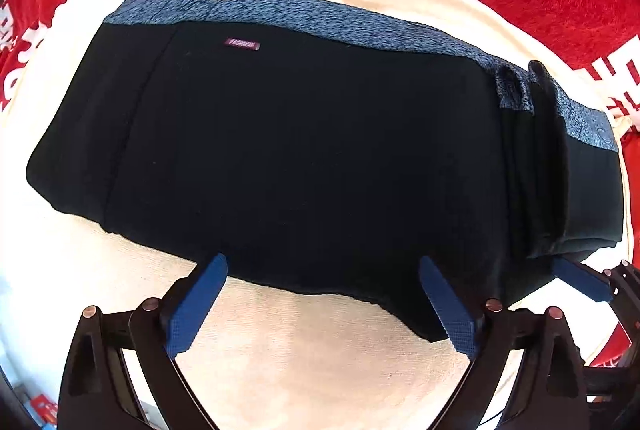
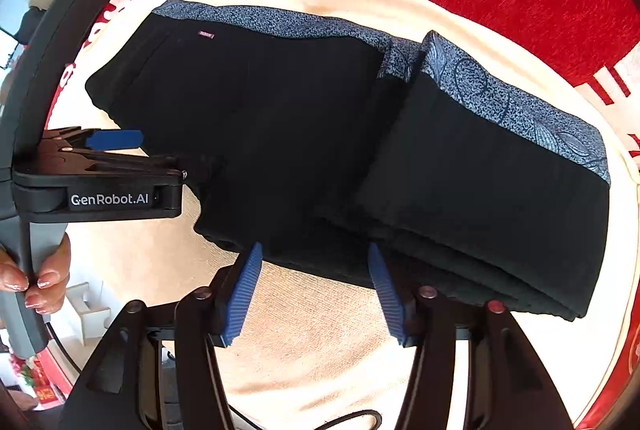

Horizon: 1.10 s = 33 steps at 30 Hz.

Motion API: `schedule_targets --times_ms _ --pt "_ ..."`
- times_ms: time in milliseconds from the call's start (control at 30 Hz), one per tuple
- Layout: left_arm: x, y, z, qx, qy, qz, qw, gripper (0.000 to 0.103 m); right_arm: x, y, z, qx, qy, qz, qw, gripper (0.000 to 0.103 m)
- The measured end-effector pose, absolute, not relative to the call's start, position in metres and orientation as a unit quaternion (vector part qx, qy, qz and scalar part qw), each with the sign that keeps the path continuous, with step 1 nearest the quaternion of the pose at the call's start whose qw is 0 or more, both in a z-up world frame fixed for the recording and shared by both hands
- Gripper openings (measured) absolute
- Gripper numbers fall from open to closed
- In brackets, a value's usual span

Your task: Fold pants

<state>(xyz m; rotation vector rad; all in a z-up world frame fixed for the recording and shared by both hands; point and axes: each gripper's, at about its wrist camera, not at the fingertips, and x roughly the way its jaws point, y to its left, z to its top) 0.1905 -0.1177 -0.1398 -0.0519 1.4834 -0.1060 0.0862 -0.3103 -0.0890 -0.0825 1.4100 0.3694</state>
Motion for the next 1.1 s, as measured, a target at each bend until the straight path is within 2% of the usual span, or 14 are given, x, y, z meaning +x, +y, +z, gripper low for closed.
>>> schedule_targets --times_ms 100,267,367,633,967,1100 --pt "0.188 -0.105 -0.139 -0.031 0.677 -0.045 0.734 0.097 0.089 -0.305 -0.081 -0.042 0.640 0.173 0.747 0.065" --pt "0.178 -0.068 -0.135 -0.048 0.676 -0.041 0.734 0.097 0.095 -0.299 -0.061 -0.048 0.621 0.171 0.764 0.066" --pt "0.177 -0.053 -0.134 -0.060 0.674 -0.038 0.735 0.097 0.106 -0.299 -0.055 -0.041 0.611 0.161 0.774 0.076" --pt "0.175 -0.007 -0.130 -0.085 0.670 -0.037 0.736 0.097 0.130 -0.294 -0.092 0.001 0.657 0.130 0.743 0.076" --pt "0.172 0.065 -0.133 -0.110 0.662 -0.012 0.741 0.097 0.116 -0.279 -0.106 -0.024 0.669 0.122 0.733 0.086" --pt "0.175 0.101 -0.134 -0.152 0.644 -0.019 0.749 0.097 0.115 -0.276 -0.109 -0.024 0.670 0.122 0.732 0.090"
